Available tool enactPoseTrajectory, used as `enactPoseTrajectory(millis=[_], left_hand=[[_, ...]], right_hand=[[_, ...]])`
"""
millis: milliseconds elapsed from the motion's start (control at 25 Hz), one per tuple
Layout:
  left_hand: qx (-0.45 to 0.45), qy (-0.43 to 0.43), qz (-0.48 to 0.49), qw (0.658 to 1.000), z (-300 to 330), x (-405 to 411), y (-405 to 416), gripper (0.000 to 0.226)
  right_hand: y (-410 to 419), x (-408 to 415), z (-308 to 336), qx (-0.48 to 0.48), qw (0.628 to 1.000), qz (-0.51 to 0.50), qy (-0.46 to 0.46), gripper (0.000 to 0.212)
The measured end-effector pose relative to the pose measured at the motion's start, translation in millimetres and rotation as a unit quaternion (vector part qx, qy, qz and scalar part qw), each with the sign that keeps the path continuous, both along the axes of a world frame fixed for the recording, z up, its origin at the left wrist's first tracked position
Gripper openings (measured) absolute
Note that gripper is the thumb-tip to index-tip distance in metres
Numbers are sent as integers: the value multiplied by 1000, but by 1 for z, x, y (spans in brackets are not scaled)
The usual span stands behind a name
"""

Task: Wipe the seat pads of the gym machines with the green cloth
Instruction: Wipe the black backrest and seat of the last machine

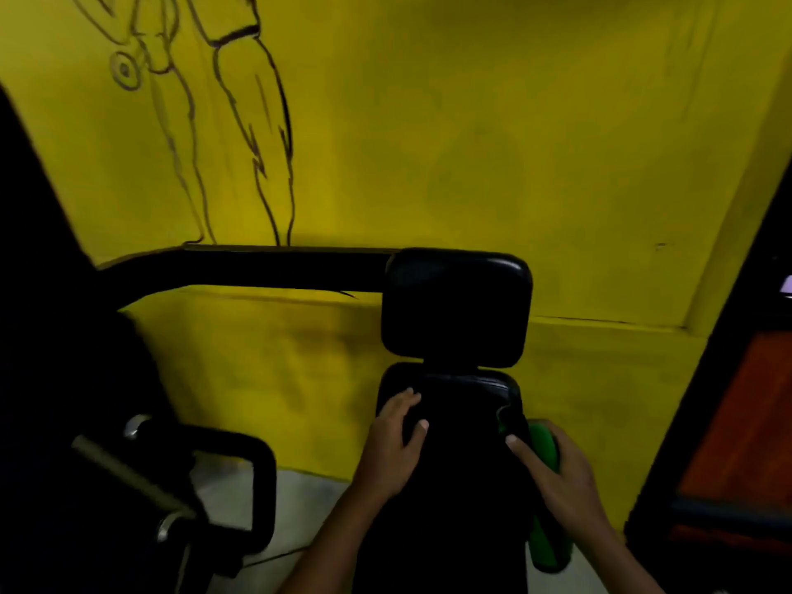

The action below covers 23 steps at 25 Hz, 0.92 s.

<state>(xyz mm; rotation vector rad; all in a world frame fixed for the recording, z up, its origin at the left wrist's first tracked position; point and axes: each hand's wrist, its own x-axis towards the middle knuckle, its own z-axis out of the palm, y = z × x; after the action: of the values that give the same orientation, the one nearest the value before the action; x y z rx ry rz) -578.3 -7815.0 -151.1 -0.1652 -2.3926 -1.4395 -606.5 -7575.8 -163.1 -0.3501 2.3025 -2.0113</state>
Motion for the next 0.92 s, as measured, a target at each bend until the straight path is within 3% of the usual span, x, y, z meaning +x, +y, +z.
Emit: enactPoseTrajectory(millis=[80,160,200,320,440,560,680,920], left_hand=[[-13,36,-25,999,15,-25,-17,36],[-42,83,-53,994,36,-49,-36,41],[-68,107,-50,991,48,-62,-46,45],[-125,159,0,979,76,-95,-64,57],[-152,146,14,977,81,-112,-77,60],[-179,109,-14,978,71,-122,-94,59],[-200,98,-53,973,58,-126,-110,62],[-233,58,-99,966,68,-123,-120,69]], right_hand=[[-29,-5,31,-5,998,-31,46,75],[-63,-21,66,37,988,-100,114,37],[-79,-34,83,84,971,-157,160,29],[-123,-72,124,187,902,-254,295,37],[-163,-112,154,311,805,-257,435,42],[-191,-152,150,438,705,-265,491,51],[-199,-167,110,492,623,-295,531,52],[-161,-151,37,521,558,-193,616,47]])
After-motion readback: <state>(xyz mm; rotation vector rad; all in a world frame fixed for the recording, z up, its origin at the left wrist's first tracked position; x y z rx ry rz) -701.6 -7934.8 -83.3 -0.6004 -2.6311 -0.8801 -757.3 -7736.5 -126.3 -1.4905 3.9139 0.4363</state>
